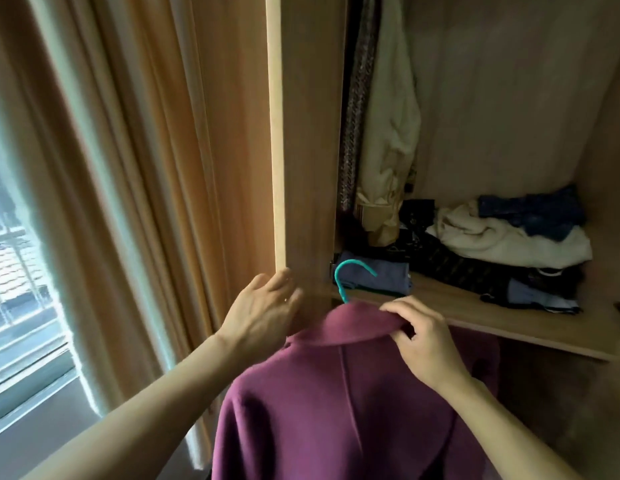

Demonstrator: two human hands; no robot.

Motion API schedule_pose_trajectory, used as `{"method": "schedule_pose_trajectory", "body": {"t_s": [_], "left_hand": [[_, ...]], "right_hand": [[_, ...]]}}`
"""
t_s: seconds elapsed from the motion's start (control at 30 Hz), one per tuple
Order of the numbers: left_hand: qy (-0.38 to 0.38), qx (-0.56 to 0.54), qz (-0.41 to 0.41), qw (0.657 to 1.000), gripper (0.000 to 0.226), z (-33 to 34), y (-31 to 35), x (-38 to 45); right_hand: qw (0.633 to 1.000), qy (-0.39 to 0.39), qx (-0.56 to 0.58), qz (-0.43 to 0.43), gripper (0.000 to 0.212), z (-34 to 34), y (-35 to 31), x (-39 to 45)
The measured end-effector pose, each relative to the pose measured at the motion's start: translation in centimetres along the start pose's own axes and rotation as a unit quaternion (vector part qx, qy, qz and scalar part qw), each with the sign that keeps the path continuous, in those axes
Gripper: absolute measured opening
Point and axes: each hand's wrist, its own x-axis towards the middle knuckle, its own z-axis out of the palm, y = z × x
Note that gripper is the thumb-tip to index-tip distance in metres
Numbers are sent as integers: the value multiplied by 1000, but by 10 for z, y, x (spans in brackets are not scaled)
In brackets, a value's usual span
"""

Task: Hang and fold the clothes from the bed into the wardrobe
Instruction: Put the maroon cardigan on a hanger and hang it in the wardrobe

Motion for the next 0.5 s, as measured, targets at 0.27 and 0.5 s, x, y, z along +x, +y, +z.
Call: {"method": "schedule_pose_trajectory", "body": {"t_s": [0.27,0.5], "left_hand": [[-3,-21,-58,998,59,10,-36,-8],[68,-64,-76,993,47,24,-23,-7]], "right_hand": [[1000,19,1,-10,41,27,-21,21],[1000,28,-8,-4,35,18,-14,23]]}}
